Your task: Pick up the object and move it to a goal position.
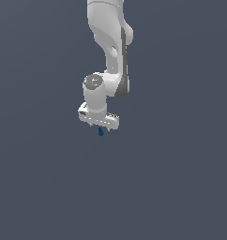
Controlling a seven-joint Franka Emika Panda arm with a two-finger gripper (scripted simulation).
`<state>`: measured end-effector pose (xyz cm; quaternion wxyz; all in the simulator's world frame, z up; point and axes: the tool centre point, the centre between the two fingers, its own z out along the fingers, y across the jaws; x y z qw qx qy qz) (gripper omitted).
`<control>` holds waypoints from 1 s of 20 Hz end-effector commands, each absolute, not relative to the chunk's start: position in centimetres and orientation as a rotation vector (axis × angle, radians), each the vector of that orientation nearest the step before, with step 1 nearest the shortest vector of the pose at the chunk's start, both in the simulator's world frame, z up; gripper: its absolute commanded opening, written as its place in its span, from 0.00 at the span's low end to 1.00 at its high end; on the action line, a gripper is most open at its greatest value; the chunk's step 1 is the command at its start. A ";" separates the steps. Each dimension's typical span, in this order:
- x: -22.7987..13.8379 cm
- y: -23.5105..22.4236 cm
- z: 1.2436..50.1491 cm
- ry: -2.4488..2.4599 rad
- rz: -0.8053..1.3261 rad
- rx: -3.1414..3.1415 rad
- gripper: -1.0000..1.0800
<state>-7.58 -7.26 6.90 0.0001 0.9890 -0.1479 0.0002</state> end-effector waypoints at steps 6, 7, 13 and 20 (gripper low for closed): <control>-7.6 -7.3 4.3 -0.468 0.000 3.106 0.96; -7.6 -7.3 4.3 -0.468 0.000 3.106 0.96; -7.6 -7.3 4.2 -0.468 0.000 3.106 0.00; -7.6 -7.3 4.3 -0.468 0.000 3.106 0.00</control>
